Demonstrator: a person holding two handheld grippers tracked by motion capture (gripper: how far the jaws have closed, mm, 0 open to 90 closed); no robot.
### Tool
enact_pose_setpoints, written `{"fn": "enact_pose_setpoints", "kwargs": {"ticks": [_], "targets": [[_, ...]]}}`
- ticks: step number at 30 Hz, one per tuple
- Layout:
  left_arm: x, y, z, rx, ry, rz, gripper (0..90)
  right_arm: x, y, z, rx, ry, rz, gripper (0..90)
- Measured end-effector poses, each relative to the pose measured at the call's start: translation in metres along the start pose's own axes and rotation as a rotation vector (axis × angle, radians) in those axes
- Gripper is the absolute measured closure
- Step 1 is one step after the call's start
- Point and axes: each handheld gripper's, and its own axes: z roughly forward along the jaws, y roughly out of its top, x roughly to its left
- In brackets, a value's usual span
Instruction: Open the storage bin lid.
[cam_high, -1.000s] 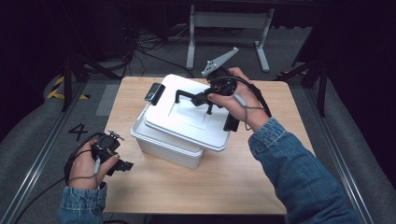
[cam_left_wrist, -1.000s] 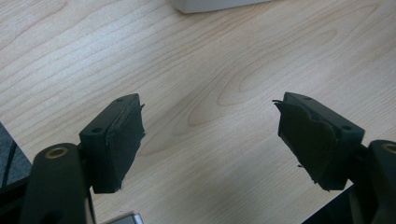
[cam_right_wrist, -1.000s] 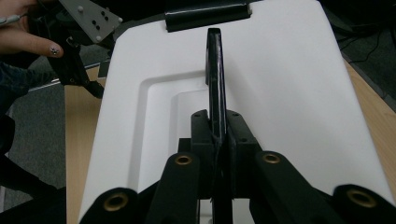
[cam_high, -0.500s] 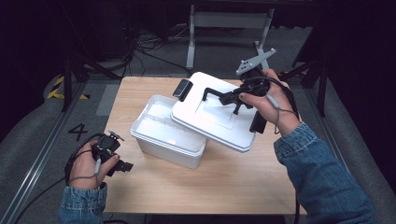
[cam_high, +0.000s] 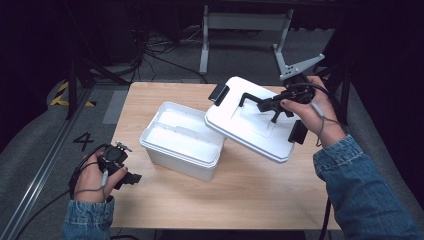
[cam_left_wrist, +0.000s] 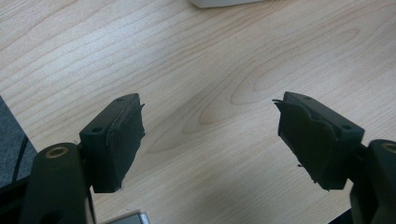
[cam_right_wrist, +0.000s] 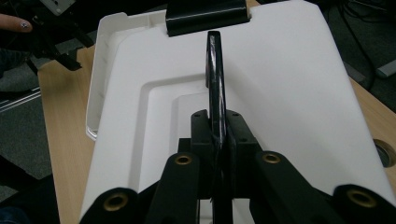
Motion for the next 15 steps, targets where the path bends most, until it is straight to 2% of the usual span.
{"fn": "enact_pose_setpoints", "kwargs": {"ticks": [8, 15], "targets": [[0.001, 0.0, 0.001, 0.005, 0.0, 0.001, 22.7, -0.016, -0.023, -0.016, 0.009, -0.036, 0.031, 84.8], [0.0, 0.0, 0.003, 0.011, -0.003, -0.004, 22.7, -0.031, -0.044, -0.021, 0.027, -0.061, 0.07, 84.8]]}}
